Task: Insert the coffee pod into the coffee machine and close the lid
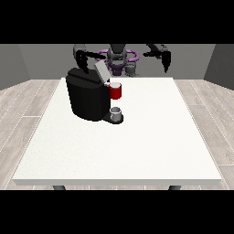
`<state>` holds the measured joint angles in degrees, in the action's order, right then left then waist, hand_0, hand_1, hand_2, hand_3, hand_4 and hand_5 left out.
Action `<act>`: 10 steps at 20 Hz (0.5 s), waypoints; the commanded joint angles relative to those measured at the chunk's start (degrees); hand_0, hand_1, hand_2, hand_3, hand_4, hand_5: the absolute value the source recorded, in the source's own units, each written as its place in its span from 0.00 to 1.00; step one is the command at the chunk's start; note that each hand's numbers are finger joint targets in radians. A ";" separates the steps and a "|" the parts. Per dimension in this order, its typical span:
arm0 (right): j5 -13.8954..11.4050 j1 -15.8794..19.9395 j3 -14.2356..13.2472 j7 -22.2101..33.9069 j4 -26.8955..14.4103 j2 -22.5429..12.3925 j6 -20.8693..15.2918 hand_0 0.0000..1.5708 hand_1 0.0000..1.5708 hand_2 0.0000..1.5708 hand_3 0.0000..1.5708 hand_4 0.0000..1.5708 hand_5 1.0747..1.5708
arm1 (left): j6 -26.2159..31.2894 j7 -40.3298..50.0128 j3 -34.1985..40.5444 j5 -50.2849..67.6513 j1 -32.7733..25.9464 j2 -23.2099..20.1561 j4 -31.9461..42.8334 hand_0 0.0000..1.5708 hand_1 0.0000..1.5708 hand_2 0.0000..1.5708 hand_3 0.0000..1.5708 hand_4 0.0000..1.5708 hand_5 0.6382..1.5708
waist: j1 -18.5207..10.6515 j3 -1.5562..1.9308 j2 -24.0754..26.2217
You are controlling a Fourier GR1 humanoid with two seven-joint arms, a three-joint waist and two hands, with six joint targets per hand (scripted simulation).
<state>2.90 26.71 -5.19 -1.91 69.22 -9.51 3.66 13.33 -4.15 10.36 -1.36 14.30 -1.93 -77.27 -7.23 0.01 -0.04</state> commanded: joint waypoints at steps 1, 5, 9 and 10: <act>0.18 2.89 -0.13 2.94 -1.55 -1.54 2.39 0.00 0.00 0.00 0.00 0.00 1.00 | 0.17 1.88 0.63 2.35 -1.34 -1.51 -2.24 0.00 0.00 0.00 0.00 0.00 1.00 | 1.05 -0.01 0.37; -3.03 4.02 1.57 -1.67 -3.77 1.29 -0.64 0.00 0.00 0.00 0.00 0.00 1.00 | 1.04 1.74 2.77 4.59 0.77 -4.61 -2.05 0.00 0.00 0.00 0.00 0.00 1.00 | 1.16 -0.01 -2.04; -3.42 8.98 0.36 1.75 -6.60 1.07 -2.15 0.00 0.00 0.00 0.00 0.00 1.00 | -1.51 1.16 -0.38 1.59 0.24 -2.70 -3.28 0.00 0.00 0.00 0.00 0.00 1.00 | -0.88 -0.01 -2.93; -3.33 11.01 -0.19 1.26 -5.82 0.17 -1.87 0.00 0.00 0.00 0.00 0.00 1.00 | 0.32 -4.07 0.67 1.88 -0.21 -4.05 -0.14 0.00 0.00 0.00 0.00 0.00 1.00 | 0.03 -0.02 -5.10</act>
<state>-0.07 33.28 -4.27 -1.79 65.24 -8.80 2.69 13.11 -4.25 11.46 1.19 14.67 -5.20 -78.55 -6.64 -0.09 -2.69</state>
